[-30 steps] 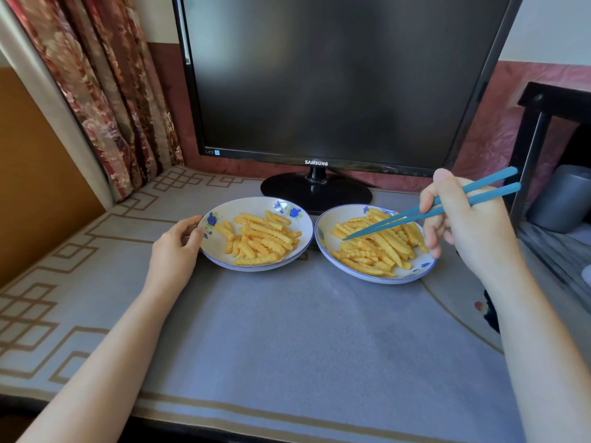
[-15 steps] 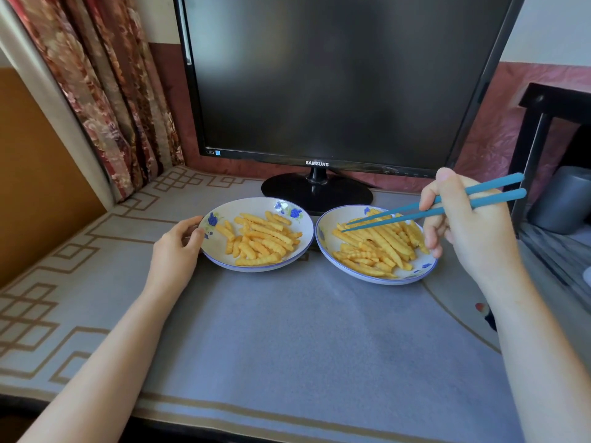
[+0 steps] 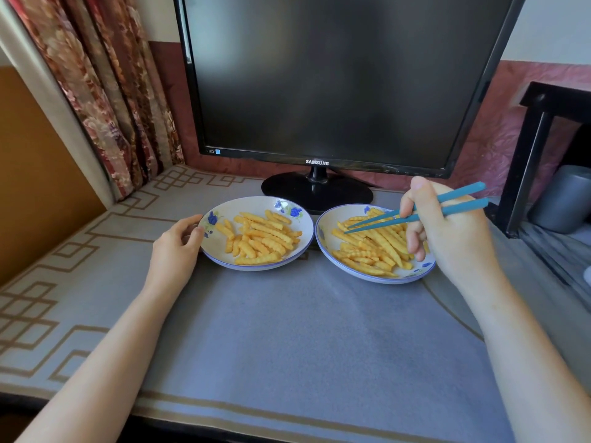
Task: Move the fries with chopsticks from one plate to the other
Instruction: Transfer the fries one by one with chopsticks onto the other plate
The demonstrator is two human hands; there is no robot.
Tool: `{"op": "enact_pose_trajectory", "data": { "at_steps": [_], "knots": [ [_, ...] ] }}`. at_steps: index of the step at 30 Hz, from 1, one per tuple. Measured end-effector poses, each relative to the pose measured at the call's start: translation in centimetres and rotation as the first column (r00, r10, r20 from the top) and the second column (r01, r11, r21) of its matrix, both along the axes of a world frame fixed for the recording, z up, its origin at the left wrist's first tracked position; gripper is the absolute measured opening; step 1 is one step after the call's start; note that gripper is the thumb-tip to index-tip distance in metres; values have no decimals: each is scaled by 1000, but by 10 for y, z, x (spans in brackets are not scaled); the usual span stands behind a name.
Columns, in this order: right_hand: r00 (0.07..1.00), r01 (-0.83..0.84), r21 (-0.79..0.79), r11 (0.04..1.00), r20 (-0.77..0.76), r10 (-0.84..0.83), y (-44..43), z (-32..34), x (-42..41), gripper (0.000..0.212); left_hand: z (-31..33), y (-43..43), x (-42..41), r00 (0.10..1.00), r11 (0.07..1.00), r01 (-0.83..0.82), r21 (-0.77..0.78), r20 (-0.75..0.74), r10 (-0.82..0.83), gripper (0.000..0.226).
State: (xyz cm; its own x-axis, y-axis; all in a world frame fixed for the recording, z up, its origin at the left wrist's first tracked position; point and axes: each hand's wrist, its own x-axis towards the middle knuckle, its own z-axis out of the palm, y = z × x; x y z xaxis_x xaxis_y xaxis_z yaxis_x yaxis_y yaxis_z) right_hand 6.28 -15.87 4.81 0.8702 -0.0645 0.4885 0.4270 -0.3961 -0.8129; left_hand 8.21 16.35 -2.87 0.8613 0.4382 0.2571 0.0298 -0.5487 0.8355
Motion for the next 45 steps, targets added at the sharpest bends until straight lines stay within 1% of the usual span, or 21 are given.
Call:
{"op": "enact_pose_trajectory", "data": {
  "at_steps": [3,7,11,14,17,21,23,27,34,41,45],
  "knots": [
    [1000,-5,-11,1000,-28,5,2,-6,3,43,0,0,0,1000,1000,1,3,1,-1,30],
    [999,36,125,991,5,-37,1,-4,4,45,-1,1,1,1000,1000,3,10,2,-3,31],
    [998,44,243,969,25,-51,2,-1,2,44,-2,2,2,1000,1000,4,14,9,-4,31],
    [996,62,293,954,38,-77,5,-1,1,44,-2,3,3,1000,1000,3,14,8,-4,30],
    [998,28,304,952,47,-44,9,-3,1,43,-4,4,4,1000,1000,3,6,12,-3,30],
    [999,-29,231,972,26,24,12,-8,2,42,-4,5,5,1000,1000,4,5,7,-4,31],
    [999,-35,228,973,22,31,8,-6,3,42,-5,5,5,1000,1000,6,6,7,-6,31],
    [1000,-10,267,964,-13,14,-2,0,4,41,-4,5,5,1000,1000,7,18,13,-7,31],
    [999,0,240,971,-46,11,-7,2,5,41,-4,4,4,1000,1000,2,7,11,-2,31],
    [1000,18,277,961,-9,-16,-1,-4,6,44,-3,3,3,1000,1000,-10,6,4,10,32],
    [996,67,358,931,27,-83,4,3,-2,43,-3,3,3,1000,1000,4,-6,9,-3,31]
  ]
}}
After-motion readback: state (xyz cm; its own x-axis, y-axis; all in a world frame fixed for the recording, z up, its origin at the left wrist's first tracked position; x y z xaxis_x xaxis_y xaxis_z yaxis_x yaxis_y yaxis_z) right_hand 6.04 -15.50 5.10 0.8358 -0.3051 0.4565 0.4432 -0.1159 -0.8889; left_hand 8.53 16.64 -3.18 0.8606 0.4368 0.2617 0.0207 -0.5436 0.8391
